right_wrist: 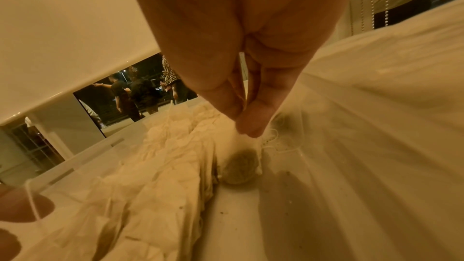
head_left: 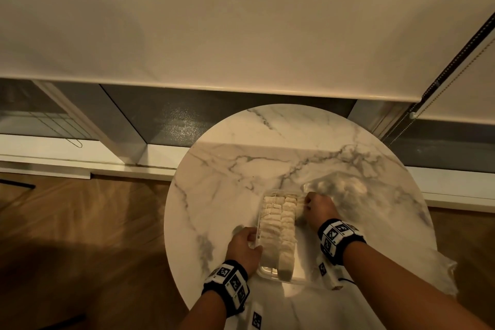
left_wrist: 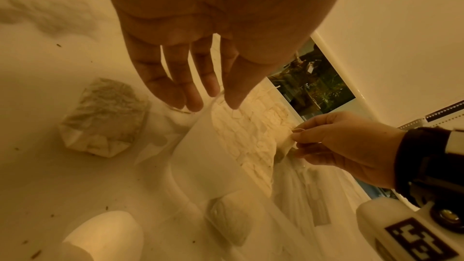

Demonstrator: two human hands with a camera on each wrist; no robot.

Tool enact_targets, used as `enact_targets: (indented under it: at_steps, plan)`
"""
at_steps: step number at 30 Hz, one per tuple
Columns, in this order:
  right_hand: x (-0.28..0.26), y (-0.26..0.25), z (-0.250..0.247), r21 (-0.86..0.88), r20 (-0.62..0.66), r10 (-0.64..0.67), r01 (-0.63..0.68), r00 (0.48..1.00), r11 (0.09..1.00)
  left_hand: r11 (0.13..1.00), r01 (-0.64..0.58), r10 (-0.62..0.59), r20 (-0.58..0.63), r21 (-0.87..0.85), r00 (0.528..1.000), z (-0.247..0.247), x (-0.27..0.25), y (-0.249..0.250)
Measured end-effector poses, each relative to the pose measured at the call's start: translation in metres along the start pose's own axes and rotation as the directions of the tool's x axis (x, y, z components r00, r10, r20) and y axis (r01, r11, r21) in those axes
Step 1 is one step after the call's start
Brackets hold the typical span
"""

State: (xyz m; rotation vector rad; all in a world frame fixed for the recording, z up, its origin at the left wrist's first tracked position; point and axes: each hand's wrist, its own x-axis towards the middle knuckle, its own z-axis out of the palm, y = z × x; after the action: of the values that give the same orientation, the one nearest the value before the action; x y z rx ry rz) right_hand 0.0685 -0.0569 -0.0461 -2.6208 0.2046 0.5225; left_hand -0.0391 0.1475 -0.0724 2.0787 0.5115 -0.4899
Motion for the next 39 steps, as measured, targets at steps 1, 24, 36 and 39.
enact_targets:
  at_steps: [1, 24, 36, 39]
  plan:
    - [-0.001, 0.0, 0.001, 0.003, -0.01, 0.012, -0.012, 1.0, 1.0, 1.0, 0.003, -0.003, 0.0, -0.004, 1.0, 0.0, 0.0, -0.001]
    - [-0.065, 0.016, 0.007, 0.301, -0.022, 0.021, -0.014, 1.0, 0.954, 0.976, 0.062, -0.079, -0.076, -0.207, 0.994, -0.025, 0.013, -0.014]
    - [-0.107, 0.009, 0.027, 0.363, 0.021, 0.036, -0.041, 0.999, 0.931, 0.543, -0.403, 0.264, 0.306, 0.737, 0.915, -0.046, 0.054, -0.02]
    - [-0.116, 0.008, 0.029, 0.349, 0.024, 0.033, -0.039, 0.999, 0.936, 0.463, -0.421, 0.243, 0.345, 0.78, 0.907, -0.042, 0.055, -0.025]
